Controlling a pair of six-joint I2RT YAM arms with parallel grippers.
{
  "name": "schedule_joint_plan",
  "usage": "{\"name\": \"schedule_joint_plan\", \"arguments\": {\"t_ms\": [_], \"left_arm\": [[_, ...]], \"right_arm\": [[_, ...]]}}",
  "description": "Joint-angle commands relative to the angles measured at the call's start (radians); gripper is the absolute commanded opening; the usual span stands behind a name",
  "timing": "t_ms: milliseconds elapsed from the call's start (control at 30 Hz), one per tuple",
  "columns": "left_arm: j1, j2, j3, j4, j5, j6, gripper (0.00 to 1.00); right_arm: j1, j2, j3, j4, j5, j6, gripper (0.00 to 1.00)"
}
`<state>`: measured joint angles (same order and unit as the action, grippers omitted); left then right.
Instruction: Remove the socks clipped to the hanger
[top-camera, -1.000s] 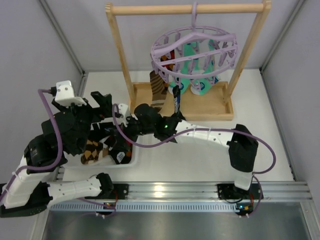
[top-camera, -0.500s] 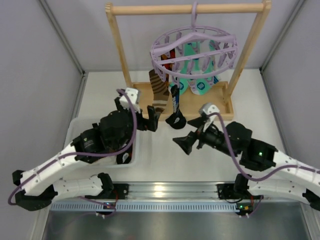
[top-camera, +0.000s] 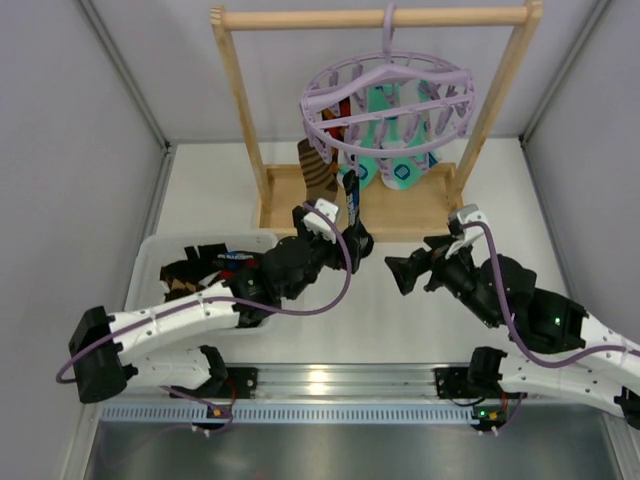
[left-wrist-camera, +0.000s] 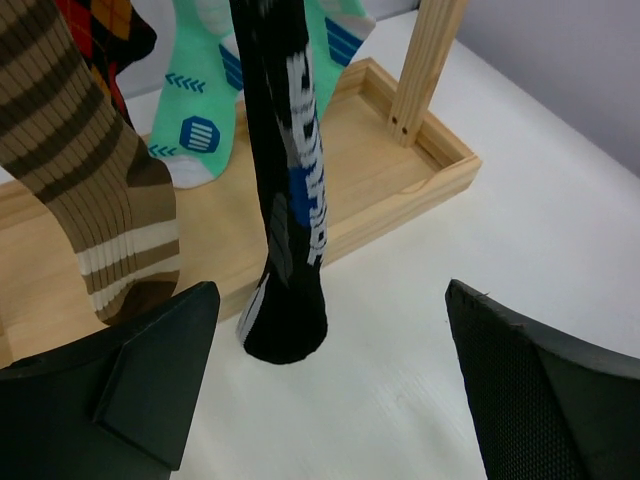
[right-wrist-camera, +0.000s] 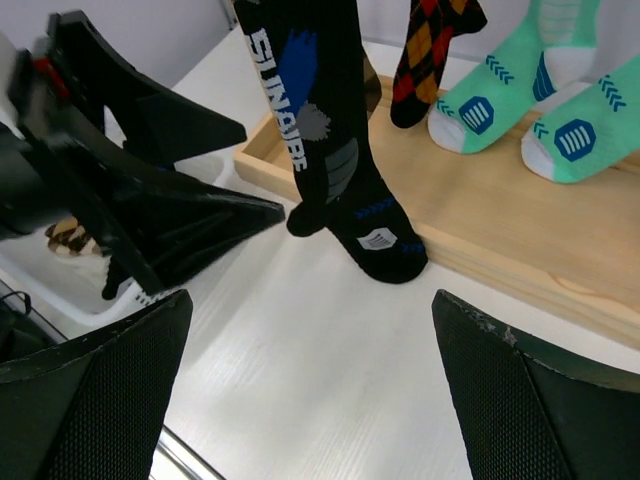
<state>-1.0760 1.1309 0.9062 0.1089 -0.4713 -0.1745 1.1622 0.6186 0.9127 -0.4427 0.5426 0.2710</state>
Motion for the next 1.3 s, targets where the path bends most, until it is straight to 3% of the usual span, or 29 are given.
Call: {"name": "schedule_joint_plan", "arguments": {"t_ms": [0,67,200,300,333,467,500,600,700,867,933,1100,1267], "left_arm": [[0.034,0.039,-0.104,0.346,0.012,0.069,0.98],[0.074,0.068,-0.136,0.475,0.039,0.073,0.98],[0.105,0.161,-0.119,0.544,0.108,0.133,0.98],[0.106,0.236,-0.087,0.546,0.138,0.159,0.71],[0.105,0.262,-0.07,0.546,0.14,0.159,0.43],[0.097,0.294,-0.05,0.543,0.116,0.12,0.08],[0.09,0.296,-0.052,0.545,0.108,0.107,0.03],[0.056,0.291,-0.056,0.543,0.048,0.061,0.0],[0.005,0.312,-0.032,0.542,-0.077,0.07,0.0],[-0.133,0.43,0.083,0.541,-0.413,0.208,0.0],[-0.169,0.49,0.149,0.541,-0.476,0.256,0.0],[-0.209,0.582,0.242,0.54,-0.52,0.316,0.0],[-0.228,0.63,0.29,0.54,-0.538,0.352,0.0]], "right_arm": [[0.004,0.03,0.066,0.002,0.037,-0.018,0.99],[0.004,0.043,0.077,0.036,0.023,-0.038,0.99],[0.004,0.085,0.115,0.068,0.041,-0.059,0.99],[0.004,0.125,0.187,0.042,0.106,-0.039,0.99],[0.004,0.154,0.208,0.035,0.143,-0.03,0.99],[0.002,0.222,0.334,-0.002,0.194,-0.033,0.99],[0.004,0.234,0.353,-0.002,0.212,-0.035,0.99],[0.001,0.283,0.422,-0.033,0.292,-0.038,0.99],[-0.015,0.325,0.486,-0.056,0.277,-0.047,0.99],[-0.03,0.435,0.671,-0.193,0.263,-0.05,0.93],[-0.035,0.496,0.751,-0.259,0.261,-0.055,0.91],[-0.053,0.642,0.9,-0.387,0.232,-0.09,0.81],[-0.065,0.756,1.017,-0.476,0.296,-0.113,0.71]]}}
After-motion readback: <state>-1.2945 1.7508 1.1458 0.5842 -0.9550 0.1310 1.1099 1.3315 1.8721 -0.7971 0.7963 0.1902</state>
